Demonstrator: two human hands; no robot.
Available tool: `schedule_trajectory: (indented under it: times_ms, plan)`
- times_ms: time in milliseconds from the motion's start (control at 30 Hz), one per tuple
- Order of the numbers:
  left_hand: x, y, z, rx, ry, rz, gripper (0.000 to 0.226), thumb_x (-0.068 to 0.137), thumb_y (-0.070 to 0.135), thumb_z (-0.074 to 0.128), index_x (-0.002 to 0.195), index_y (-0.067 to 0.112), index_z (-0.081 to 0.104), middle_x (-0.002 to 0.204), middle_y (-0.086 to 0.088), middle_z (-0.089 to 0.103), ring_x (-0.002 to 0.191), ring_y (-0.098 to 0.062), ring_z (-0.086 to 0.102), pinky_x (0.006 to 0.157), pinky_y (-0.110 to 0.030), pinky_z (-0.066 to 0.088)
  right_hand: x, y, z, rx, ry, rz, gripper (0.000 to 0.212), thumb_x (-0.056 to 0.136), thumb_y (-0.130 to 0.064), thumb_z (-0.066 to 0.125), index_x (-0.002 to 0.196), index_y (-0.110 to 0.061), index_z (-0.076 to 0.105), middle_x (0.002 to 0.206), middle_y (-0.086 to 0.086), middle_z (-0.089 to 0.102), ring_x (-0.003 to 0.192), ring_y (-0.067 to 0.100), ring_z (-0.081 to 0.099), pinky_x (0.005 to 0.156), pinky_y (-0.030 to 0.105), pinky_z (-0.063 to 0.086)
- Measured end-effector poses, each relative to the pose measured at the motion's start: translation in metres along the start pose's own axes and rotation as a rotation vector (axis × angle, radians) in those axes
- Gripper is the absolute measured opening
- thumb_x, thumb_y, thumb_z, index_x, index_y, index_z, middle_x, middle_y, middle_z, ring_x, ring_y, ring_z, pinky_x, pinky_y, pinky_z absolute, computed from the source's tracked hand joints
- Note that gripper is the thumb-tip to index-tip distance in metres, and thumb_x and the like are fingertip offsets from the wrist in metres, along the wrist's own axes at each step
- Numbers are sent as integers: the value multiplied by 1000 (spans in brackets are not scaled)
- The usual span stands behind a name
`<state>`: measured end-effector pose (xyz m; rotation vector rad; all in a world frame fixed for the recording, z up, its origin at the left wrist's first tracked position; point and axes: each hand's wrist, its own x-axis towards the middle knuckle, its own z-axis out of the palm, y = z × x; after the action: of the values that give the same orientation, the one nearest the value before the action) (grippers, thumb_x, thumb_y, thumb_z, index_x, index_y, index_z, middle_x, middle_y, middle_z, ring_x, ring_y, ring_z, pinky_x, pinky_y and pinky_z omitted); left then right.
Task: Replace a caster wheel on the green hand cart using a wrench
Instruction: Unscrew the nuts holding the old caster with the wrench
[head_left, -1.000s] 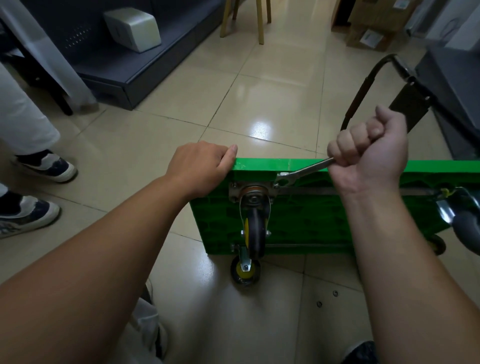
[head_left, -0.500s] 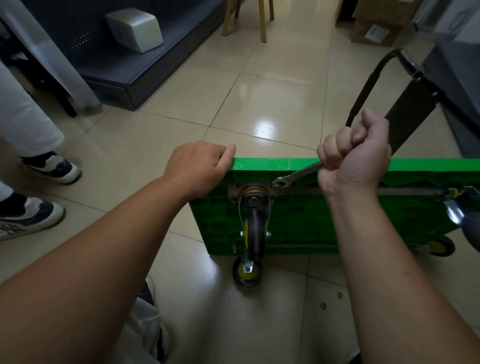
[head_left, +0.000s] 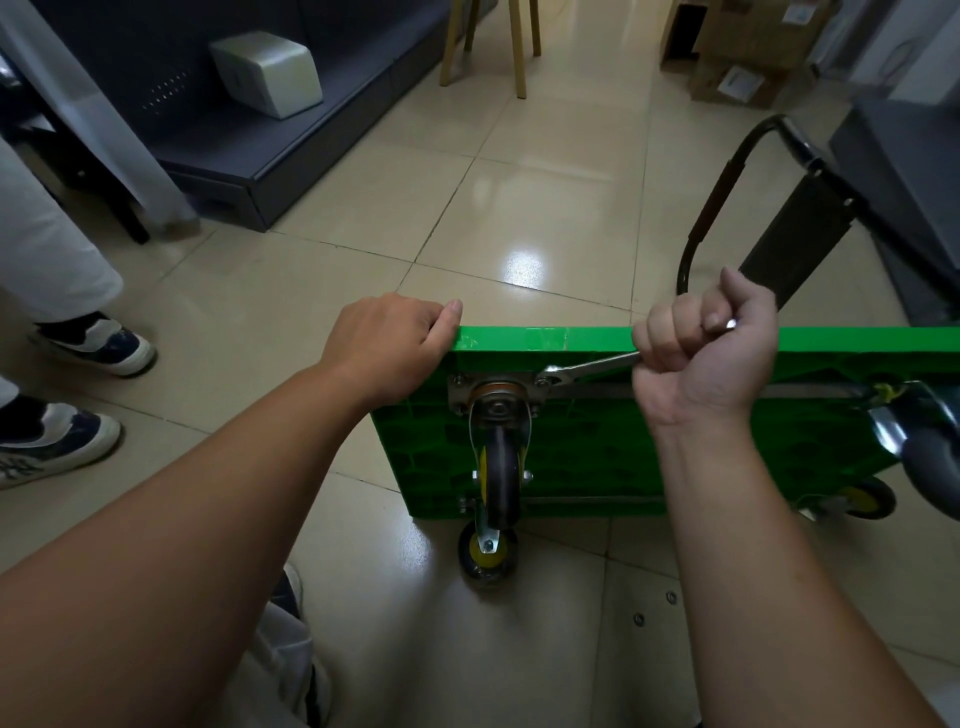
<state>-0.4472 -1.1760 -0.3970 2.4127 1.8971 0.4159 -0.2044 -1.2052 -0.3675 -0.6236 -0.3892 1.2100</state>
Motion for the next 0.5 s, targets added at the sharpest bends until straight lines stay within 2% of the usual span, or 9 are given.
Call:
schedule_trajectory:
  times_ms: [167,333,500]
  plan:
    - [0,0,1,8,2,7,57,108,47,24,69,18,54,61,-3,53,59,-22,51,57,-35,36,-6,7,7,6,53,-93,40,97,-19,42,59,-17,29,41,-5,20,42,15,9,42,22,13]
    - [0,0,2,11,13,1,58,108,48,25,70,17,56,60,-2,52,59,-22,51,57,-35,37,-2,6,-4,45,115,-77,42,97,-19,41,56,-19,30,42,-6,19,41,14,9,42,22,13]
    - [1,-1,2,19,16,-9,59,108,48,26,69,16,55,59,-3,51,58,-23,51,56,-35,35,-2,9,12,-71,123,-147,42,98,-14,42,57,-19,31,43,-5,21,41,14,14,42,21,15]
